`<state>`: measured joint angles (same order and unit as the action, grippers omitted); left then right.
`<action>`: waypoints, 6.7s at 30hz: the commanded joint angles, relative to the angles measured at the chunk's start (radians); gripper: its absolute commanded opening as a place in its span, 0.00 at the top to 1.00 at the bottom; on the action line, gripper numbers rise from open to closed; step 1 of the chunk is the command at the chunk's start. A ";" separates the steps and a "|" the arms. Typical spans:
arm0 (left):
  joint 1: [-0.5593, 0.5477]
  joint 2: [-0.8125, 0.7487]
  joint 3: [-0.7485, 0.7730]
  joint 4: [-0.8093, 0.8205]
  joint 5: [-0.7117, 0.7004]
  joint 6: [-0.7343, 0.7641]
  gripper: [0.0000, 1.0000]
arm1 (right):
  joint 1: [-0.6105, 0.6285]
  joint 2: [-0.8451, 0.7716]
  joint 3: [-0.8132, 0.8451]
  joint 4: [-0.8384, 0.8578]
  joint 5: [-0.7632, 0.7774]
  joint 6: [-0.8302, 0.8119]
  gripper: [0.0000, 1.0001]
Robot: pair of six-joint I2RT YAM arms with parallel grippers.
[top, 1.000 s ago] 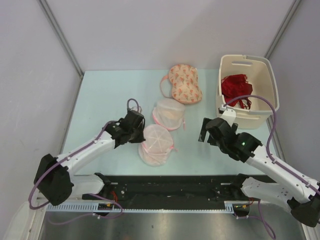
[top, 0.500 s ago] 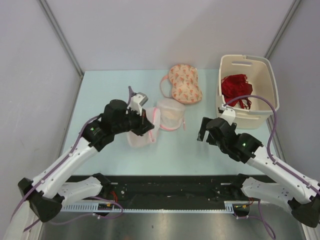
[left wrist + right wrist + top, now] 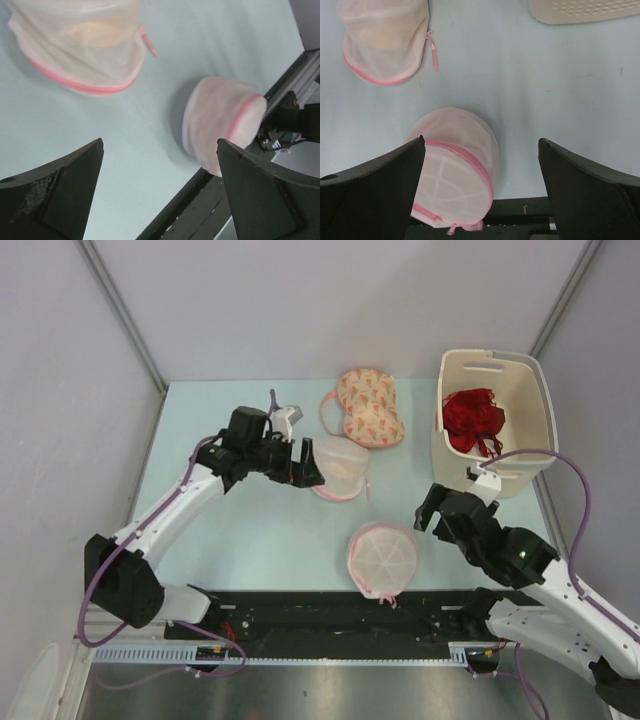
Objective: Unzip the laundry bag and remove the bra
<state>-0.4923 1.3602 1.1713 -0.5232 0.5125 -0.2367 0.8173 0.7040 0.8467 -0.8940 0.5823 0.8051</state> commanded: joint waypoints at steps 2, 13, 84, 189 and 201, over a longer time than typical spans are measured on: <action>-0.024 -0.085 0.013 -0.061 -0.080 -0.065 0.00 | 0.006 -0.014 -0.034 -0.031 0.025 0.034 0.00; -0.290 -0.246 -0.449 0.239 -0.025 -0.386 0.12 | 0.038 0.057 -0.202 0.181 -0.232 0.078 0.00; -0.147 0.007 -0.346 0.407 0.230 -0.248 1.00 | -0.405 0.141 -0.727 1.331 -0.932 0.149 0.11; -0.298 -0.019 -0.361 0.419 -0.413 -0.780 0.99 | 0.181 0.410 -0.195 0.624 -0.409 0.218 0.62; -0.298 -0.035 -0.371 0.410 -0.422 -0.780 1.00 | 0.183 0.401 -0.199 0.624 -0.368 0.241 0.86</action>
<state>-0.7853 1.3594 0.7799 -0.1184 0.1139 -1.0279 1.0012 1.1316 0.6254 -0.2878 0.1673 1.0309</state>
